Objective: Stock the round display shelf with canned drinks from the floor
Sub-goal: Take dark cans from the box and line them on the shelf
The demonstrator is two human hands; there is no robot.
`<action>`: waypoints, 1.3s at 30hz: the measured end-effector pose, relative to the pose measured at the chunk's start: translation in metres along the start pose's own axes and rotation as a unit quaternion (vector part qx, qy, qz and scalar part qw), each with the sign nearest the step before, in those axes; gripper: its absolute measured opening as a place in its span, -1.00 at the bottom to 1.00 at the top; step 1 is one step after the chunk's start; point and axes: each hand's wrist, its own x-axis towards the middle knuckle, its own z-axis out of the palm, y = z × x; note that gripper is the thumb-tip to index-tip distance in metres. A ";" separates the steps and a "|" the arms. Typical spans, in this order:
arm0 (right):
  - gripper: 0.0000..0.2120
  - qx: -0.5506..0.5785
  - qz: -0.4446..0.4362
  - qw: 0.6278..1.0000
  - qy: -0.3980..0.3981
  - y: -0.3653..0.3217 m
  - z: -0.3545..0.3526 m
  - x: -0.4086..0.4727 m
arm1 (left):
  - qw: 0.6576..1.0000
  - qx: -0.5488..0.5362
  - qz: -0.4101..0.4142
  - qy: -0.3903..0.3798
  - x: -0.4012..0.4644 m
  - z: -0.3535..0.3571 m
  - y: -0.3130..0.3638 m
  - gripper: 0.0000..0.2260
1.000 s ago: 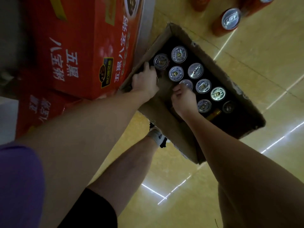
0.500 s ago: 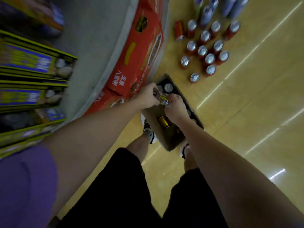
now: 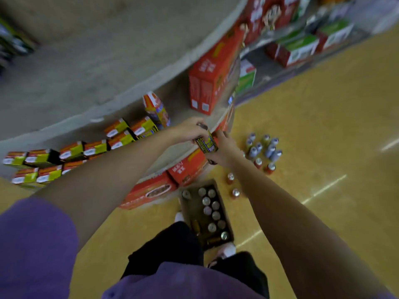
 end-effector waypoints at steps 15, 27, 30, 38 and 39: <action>-0.35 0.046 -0.141 0.988 -0.029 -0.243 -0.036 -0.015 | 0.987 0.051 0.115 0.103 -0.165 -0.211 0.060 -0.68; -0.40 0.104 -0.126 0.984 0.067 -0.403 0.074 -0.033 | 0.964 -0.027 0.179 0.197 -0.257 -0.327 -0.056 -0.77; -0.42 0.112 -0.125 0.984 0.065 -0.435 0.099 -0.037 | 0.951 0.000 0.211 0.224 -0.271 -0.349 -0.086 -0.76; -0.28 0.100 -0.124 0.987 -0.021 -0.486 0.121 -0.028 | 0.937 0.042 0.208 0.277 -0.293 -0.381 -0.137 -0.64; -0.28 0.100 -0.121 0.987 -0.027 -0.488 0.122 -0.025 | 0.940 0.045 0.202 0.270 -0.294 -0.386 -0.141 -0.62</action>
